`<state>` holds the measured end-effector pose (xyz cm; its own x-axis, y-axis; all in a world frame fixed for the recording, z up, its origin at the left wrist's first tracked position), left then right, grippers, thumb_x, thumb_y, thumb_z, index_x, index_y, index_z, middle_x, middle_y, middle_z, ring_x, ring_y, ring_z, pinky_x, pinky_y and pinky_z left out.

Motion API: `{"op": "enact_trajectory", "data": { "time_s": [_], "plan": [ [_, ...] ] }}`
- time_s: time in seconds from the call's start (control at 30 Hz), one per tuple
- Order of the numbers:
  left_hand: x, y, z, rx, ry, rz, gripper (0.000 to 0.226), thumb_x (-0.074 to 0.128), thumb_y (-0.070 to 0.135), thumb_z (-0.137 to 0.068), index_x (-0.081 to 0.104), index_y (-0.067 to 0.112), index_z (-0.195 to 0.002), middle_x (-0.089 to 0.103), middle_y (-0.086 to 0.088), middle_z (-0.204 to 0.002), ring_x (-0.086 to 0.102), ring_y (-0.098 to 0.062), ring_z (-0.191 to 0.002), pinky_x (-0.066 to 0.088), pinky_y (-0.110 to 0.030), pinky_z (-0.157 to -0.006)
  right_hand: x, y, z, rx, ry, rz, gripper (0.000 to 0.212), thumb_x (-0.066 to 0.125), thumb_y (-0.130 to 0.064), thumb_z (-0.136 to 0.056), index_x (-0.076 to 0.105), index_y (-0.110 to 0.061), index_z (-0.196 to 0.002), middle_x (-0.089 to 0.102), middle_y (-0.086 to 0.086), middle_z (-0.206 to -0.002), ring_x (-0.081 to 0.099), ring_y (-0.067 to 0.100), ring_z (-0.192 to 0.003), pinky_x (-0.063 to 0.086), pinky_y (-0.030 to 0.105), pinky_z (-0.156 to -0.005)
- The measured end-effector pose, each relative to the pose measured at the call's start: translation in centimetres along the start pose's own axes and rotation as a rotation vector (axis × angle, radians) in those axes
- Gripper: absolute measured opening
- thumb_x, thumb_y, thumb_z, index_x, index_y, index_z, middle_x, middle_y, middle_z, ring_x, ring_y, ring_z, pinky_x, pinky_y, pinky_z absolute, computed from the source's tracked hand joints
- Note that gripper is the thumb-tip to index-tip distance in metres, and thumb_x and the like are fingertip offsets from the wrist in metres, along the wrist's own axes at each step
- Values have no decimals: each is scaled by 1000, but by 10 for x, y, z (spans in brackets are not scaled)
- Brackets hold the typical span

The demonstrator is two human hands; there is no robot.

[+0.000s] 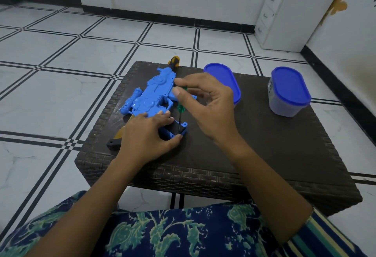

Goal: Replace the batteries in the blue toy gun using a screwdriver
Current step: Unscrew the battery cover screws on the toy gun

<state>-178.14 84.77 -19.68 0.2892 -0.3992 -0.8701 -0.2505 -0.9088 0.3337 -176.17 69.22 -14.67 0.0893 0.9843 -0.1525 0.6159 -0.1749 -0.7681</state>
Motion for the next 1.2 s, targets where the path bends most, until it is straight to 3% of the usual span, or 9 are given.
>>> {"op": "enact_trajectory", "data": {
  "time_s": [0.17, 0.37, 0.47, 0.57, 0.67, 0.83, 0.93, 1.07, 1.2],
  "plan": [
    [0, 1, 1, 24, 49, 1, 57, 53, 65, -63, 74, 28, -101, 70, 10, -110, 67, -20, -100, 49, -35, -88, -2, 1, -4, 17, 17, -4, 15, 77, -10, -81, 75, -5, -96, 70, 7, -91, 68, 16, -86, 57, 32, -74],
    [-1, 3, 1, 21, 52, 5, 56, 53, 64, -61, 75, 28, -100, 71, 11, -107, 67, -20, -98, 50, -35, -84, -6, 6, -2, 69, 12, -32, 22, 66, -5, -89, 72, -7, -111, 75, 7, -100, 71, 18, -94, 59, 40, -84],
    [-1, 3, 1, 18, 53, 3, 53, 59, 61, -62, 75, 28, -100, 70, 12, -107, 66, -20, -100, 50, -35, -85, -4, 7, -1, 26, 20, 6, 21, 69, -14, -88, 74, -9, -107, 72, 4, -103, 66, 23, -102, 57, 45, -81],
    [-1, 3, 1, 9, 38, 4, 55, 58, 62, -63, 74, 29, -102, 69, 12, -111, 65, -19, -103, 47, -34, -89, -3, 6, -4, -34, 47, 57, 20, 76, -18, -82, 76, -9, -100, 63, 6, -95, 62, 24, -96, 57, 36, -75],
    [-2, 4, 1, -3, 33, -3, 53, 62, 60, -62, 74, 29, -102, 69, 11, -110, 66, -23, -100, 50, -35, -85, -4, 7, -4, -35, 50, 70, 20, 75, -10, -83, 74, -6, -102, 67, 9, -91, 64, 11, -85, 52, 22, -71],
    [-5, 6, 2, 1, -1, 12, 48, 78, 51, -65, 73, 27, -105, 68, 10, -114, 63, -20, -108, 48, -36, -88, -3, 7, -1, 37, 0, 0, 23, 68, -8, -90, 70, -7, -113, 74, 7, -100, 70, 16, -94, 58, 35, -83],
    [-4, 4, 2, 21, 35, -16, 48, 72, 55, -63, 74, 27, -102, 69, 10, -110, 65, -20, -103, 50, -36, -84, -4, 4, 1, 7, -1, 36, 19, 71, -13, -87, 74, -8, -105, 74, 1, -100, 67, 16, -95, 57, 38, -78],
    [-4, 6, 2, 38, 76, -43, 48, 66, 56, -59, 76, 26, -96, 72, 8, -103, 69, -22, -93, 54, -37, -76, -2, 0, 0, -60, 34, 87, 23, 81, -19, -78, 76, -9, -97, 67, 1, -90, 63, 19, -89, 54, 29, -69],
    [-4, 6, 1, 44, 87, -56, 48, 66, 57, -57, 77, 27, -94, 73, 10, -100, 70, -22, -89, 54, -36, -72, -5, 3, -3, -64, 41, 101, 19, 78, -14, -82, 75, -7, -99, 69, 0, -86, 63, 12, -77, 49, 23, -69]
  ]
}}
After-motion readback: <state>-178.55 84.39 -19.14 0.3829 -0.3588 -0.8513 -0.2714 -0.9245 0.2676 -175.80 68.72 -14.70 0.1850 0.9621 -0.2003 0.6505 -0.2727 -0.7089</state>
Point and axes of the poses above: each hand's wrist, its own z-axis away from the middle knuckle, its own x-axis out of the palm, y = z × x, the point moved 1 cm from there along -z, towards the middle knuckle
